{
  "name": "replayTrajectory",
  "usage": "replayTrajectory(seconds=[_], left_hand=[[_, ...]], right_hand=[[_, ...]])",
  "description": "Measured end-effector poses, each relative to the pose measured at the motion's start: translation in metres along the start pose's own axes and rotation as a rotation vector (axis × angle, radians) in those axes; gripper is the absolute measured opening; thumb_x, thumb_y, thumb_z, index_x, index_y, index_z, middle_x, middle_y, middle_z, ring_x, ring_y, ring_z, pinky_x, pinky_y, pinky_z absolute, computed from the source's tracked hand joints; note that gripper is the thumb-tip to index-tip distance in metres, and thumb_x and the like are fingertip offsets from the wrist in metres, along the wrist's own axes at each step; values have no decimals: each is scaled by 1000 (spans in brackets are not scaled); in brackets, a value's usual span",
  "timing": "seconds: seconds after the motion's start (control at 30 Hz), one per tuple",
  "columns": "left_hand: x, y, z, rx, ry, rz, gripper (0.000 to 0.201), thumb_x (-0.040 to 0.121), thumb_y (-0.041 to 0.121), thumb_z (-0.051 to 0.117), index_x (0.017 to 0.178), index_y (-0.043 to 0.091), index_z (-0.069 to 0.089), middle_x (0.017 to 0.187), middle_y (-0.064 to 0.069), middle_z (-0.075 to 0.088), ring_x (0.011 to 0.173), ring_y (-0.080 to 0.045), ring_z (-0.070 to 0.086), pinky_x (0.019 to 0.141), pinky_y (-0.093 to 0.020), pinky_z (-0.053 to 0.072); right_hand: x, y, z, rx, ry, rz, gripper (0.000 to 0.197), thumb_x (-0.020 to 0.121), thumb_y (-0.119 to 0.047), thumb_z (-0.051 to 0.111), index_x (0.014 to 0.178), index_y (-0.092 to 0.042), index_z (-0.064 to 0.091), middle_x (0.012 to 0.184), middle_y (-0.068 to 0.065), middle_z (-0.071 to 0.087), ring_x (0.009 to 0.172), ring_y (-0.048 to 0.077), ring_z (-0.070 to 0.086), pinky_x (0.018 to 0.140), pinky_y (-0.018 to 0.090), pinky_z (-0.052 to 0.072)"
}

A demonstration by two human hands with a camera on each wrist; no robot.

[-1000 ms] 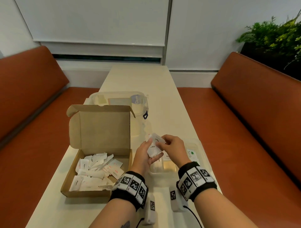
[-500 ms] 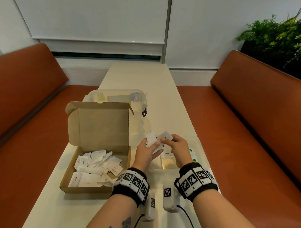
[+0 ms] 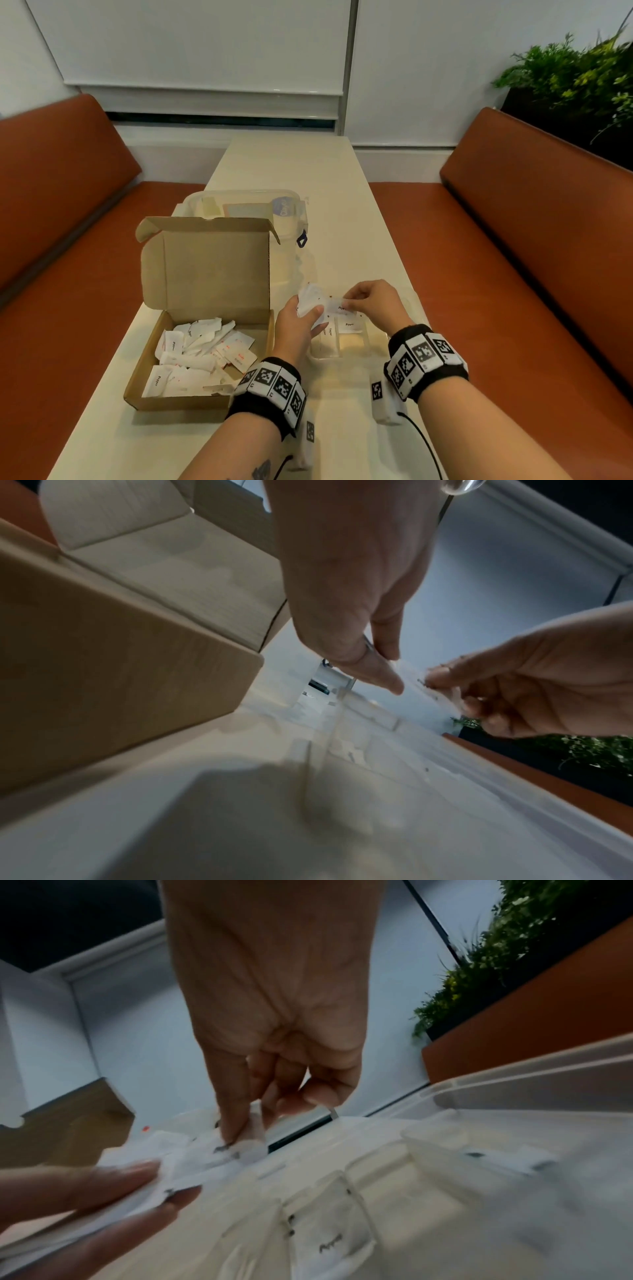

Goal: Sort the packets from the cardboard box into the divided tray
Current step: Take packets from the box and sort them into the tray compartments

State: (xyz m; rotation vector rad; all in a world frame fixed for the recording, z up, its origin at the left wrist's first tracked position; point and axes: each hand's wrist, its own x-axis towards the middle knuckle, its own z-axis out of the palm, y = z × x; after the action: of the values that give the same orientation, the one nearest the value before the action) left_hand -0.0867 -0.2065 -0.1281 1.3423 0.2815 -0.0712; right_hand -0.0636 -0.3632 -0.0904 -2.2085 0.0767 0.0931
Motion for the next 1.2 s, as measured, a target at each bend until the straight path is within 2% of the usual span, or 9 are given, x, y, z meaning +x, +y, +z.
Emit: replayTrajectory(seconds=[0.17, 0.3, 0.47, 0.63, 0.73, 0.9, 1.03, 1.13, 1.2], left_hand=[[5, -9, -10, -54, 50, -20, 29, 92, 1, 58, 121, 6, 56, 123, -16, 58, 97, -21, 64, 67, -23, 59], [7, -10, -9, -37, 41, -22, 29, 91, 1, 58, 120, 6, 57, 115, -13, 60, 99, -23, 64, 65, -23, 58], [9, -8, -9, -25, 36, -34, 22, 91, 2, 58, 110, 13, 56, 120, -14, 57, 106, -28, 62, 66, -23, 58], [9, -8, -10, -28, 18, -42, 22, 91, 2, 58, 108, 17, 55, 114, -9, 58, 101, -23, 63, 66, -23, 57], [10, -8, -11, -18, 11, -40, 21, 91, 3, 59, 103, 20, 55, 108, -4, 58, 97, -20, 62, 66, -24, 58], [8, -5, -12, -1, -14, -43, 21, 91, 3, 60, 99, 22, 57, 111, -7, 59, 102, -24, 62, 68, -25, 58], [6, -3, -12, -4, -53, -51, 22, 90, 1, 60, 105, 18, 59, 116, -12, 60, 105, -27, 61, 72, -28, 59], [4, 0, -10, 18, -103, -83, 42, 90, 1, 61, 130, 3, 51, 125, -15, 56, 110, -29, 60, 73, -29, 59], [1, 2, -6, 42, -159, -100, 49, 89, 2, 62, 136, 3, 46, 129, -16, 53, 111, -30, 60, 78, -33, 59]], right_hand=[[4, 20, 8, -145, 69, 159, 6, 77, -15, 76, 74, -13, 71, 73, -3, 65, 74, 13, 58, 65, 23, 42], [8, 27, 17, -201, 51, 206, 5, 75, -16, 78, 73, -14, 73, 79, -1, 68, 87, 15, 61, 69, 24, 42], [12, 29, 23, -328, 81, 213, 6, 79, -11, 72, 76, -16, 75, 101, 6, 66, 110, 24, 52, 90, 37, 50], [13, 27, 27, -403, 71, 171, 7, 79, -11, 71, 82, -16, 68, 105, 5, 59, 107, 24, 49, 84, 33, 49], [12, 27, 31, -461, 64, 134, 21, 77, -13, 73, 91, -15, 58, 102, 4, 55, 102, 23, 46, 76, 29, 43], [12, 31, 35, -484, 77, 122, 24, 78, -11, 69, 88, -17, 48, 100, 5, 56, 99, 23, 46, 71, 28, 39], [11, 28, 33, -381, 127, 79, 21, 79, -18, 70, 93, -14, 55, 93, 3, 55, 93, 21, 50, 72, 27, 42], [10, 15, 29, -78, 147, -34, 12, 85, -25, 67, 91, -15, 66, 88, -1, 64, 81, 13, 57, 65, 18, 41], [8, 3, 26, 122, 63, -81, 11, 86, -28, 67, 91, -19, 71, 88, -6, 69, 80, 6, 60, 66, 12, 41]])
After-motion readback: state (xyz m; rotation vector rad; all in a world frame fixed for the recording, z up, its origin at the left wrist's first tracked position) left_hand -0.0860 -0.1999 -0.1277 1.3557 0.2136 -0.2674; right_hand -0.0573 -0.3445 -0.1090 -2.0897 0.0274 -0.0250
